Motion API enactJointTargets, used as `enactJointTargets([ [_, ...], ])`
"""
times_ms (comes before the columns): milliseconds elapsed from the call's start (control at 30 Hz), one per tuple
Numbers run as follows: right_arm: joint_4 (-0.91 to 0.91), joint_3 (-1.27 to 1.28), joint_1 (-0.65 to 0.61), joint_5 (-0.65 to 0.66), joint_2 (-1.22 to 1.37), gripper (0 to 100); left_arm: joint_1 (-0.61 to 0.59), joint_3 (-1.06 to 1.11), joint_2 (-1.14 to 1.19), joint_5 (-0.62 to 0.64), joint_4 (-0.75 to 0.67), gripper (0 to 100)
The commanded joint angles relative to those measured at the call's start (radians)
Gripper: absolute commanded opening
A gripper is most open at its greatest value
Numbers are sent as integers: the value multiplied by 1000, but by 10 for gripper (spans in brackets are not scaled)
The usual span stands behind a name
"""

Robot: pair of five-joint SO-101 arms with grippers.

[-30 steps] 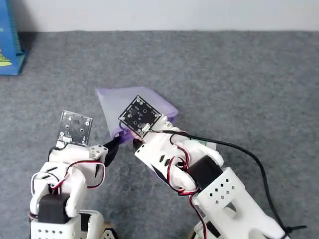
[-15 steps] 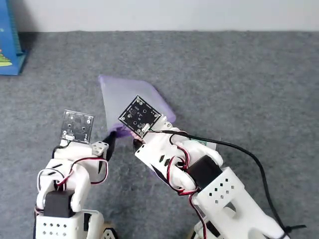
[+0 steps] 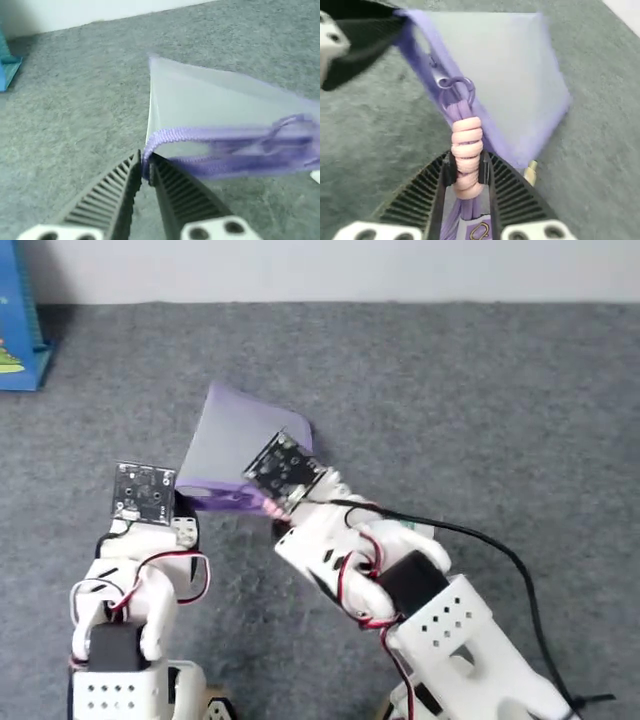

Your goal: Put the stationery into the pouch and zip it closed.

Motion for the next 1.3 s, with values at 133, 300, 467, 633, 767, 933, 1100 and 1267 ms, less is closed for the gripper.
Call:
enactJointTargets([
  [133,-5,-14,213,63,-42,8,-44,-8,-3,11,-18,10],
  [300,-36,-14,298,94,-47,8,-48,-7,-3,11,-18,10],
  [467,-31,-14,360,112,-134,8,-48,-1,-3,11,-18,10],
  [633,-12,-3,321,110,-194,8,-41,4,-3,11,-23,12],
  [767,1,3,272,110,-196,8,-41,4,-3,11,-25,51],
  [933,2,5,271,110,-199,8,-41,4,0,75,-28,220],
  [1100,22,5,268,110,-203,8,-40,54,3,91,-133,232],
  [1267,22,5,268,110,-203,8,-38,119,3,91,-229,231],
])
